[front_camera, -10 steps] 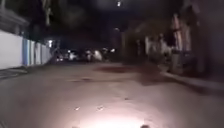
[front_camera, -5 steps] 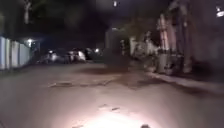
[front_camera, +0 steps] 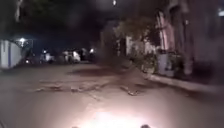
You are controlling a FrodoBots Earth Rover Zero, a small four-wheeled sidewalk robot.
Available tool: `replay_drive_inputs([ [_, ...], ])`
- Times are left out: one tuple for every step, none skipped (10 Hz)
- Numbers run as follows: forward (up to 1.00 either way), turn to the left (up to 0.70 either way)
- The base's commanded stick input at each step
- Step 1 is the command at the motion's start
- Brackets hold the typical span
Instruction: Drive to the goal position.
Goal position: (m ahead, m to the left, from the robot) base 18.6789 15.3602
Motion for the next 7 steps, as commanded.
replay_drive_inputs([
  [0.7, 0.0],
  [0.7, 0.0],
  [0.7, 0.0],
  [0.7, 0.0],
  [0.7, 0.0],
  [0.7, 0.0],
  [0.7, 0.0],
])
